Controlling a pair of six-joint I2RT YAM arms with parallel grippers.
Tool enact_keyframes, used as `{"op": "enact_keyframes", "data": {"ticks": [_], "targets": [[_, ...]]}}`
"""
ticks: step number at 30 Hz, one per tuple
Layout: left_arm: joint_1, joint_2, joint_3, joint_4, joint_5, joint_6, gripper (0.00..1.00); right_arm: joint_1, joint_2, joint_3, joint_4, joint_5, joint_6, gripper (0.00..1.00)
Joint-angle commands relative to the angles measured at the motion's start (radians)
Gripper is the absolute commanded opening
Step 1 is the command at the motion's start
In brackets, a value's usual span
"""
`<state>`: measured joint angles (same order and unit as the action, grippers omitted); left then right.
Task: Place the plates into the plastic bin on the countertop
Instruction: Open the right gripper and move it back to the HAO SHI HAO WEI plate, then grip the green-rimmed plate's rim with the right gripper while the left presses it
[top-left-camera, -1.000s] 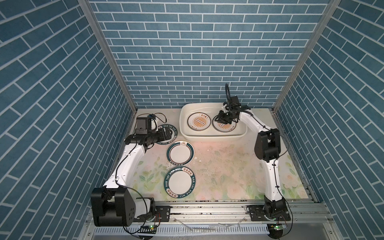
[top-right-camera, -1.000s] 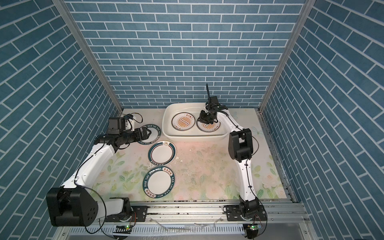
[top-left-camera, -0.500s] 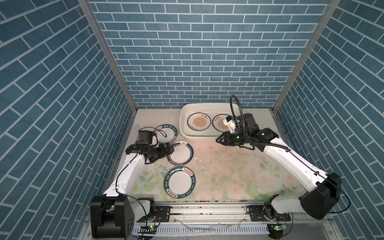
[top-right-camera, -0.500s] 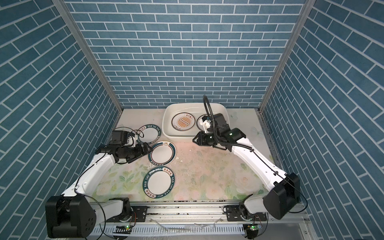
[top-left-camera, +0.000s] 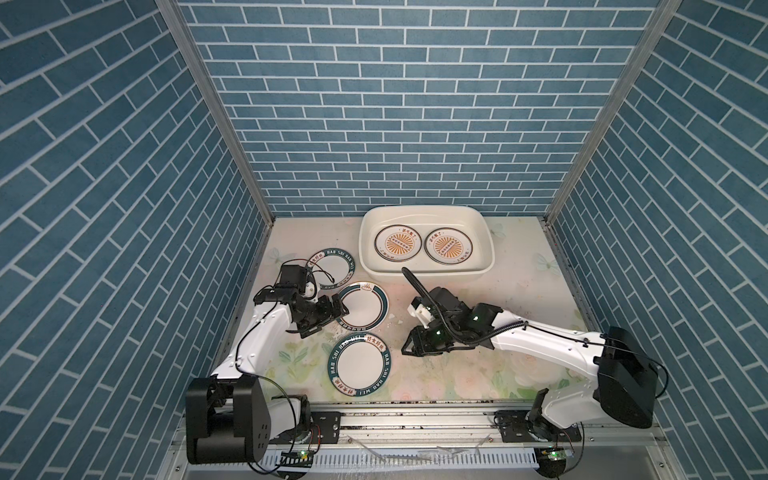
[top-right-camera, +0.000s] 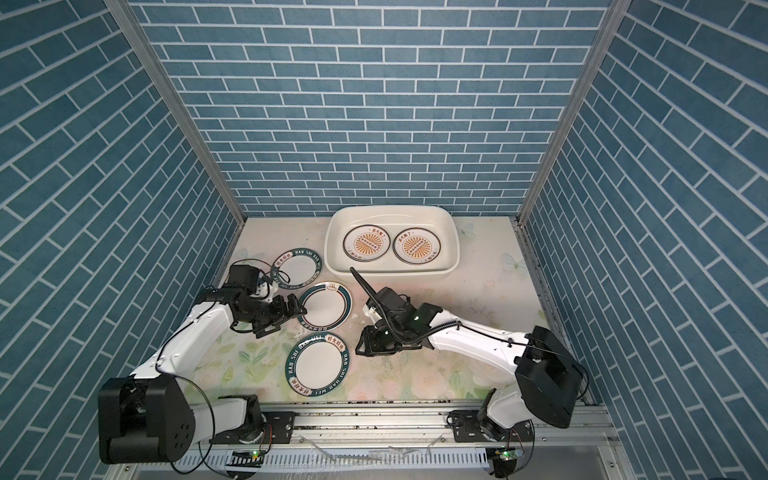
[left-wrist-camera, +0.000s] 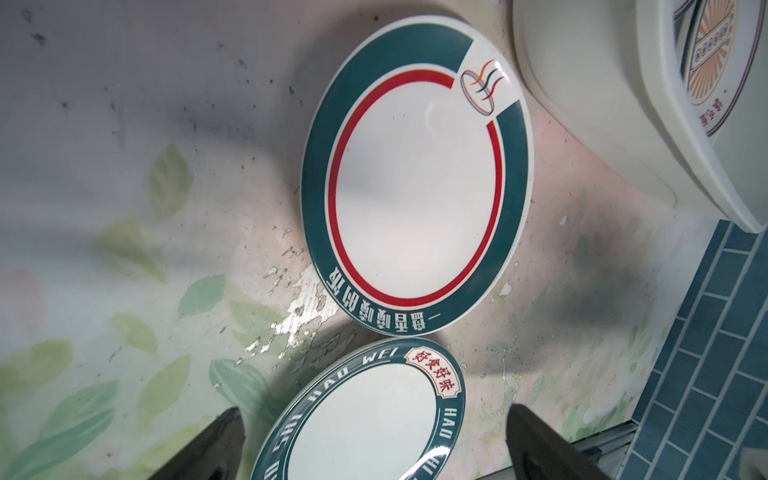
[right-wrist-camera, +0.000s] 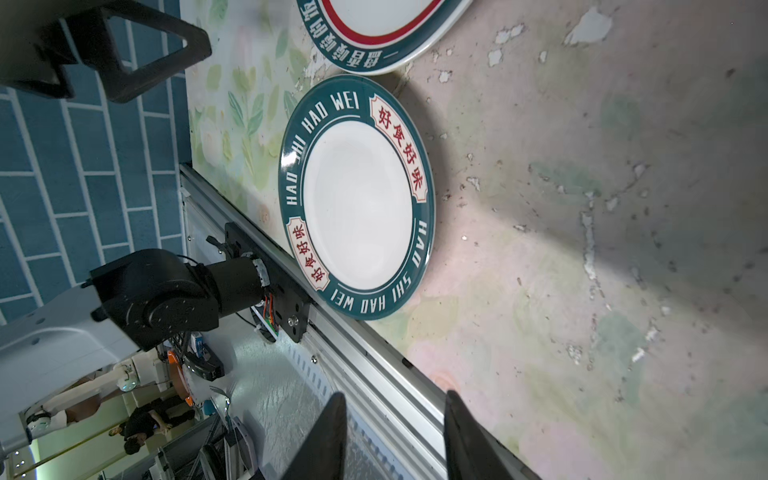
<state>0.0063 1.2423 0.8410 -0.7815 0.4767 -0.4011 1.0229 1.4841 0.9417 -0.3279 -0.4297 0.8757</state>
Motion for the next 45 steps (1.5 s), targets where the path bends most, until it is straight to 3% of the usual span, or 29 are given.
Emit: {"op": "enact_keyframes", "data": {"ticks": [1,8,17,25,37,45], "targets": [[0.008,-0.005,-0.021,-0.048,0.005,-0.002,1.0,0.02,0.078,-0.015,0.145,0.013,0.106,0.4],[0.008,0.006,-0.064,-0.059,0.027,-0.065,1.0,0.061,0.233,0.047,0.17,-0.014,0.113,0.41],[0.008,-0.019,-0.139,-0.026,0.033,-0.143,1.0,0.069,0.33,0.022,0.272,-0.012,0.149,0.4],[-0.006,0.026,-0.165,-0.008,0.046,-0.153,1.0,0.069,0.336,-0.014,0.332,0.016,0.168,0.37],[-0.021,0.046,-0.168,-0.011,0.022,-0.162,1.0,0.069,0.314,-0.114,0.531,0.041,0.253,0.23],[-0.061,0.048,-0.178,0.017,0.075,-0.16,1.0,0.068,0.291,-0.134,0.519,0.071,0.254,0.15]]}}
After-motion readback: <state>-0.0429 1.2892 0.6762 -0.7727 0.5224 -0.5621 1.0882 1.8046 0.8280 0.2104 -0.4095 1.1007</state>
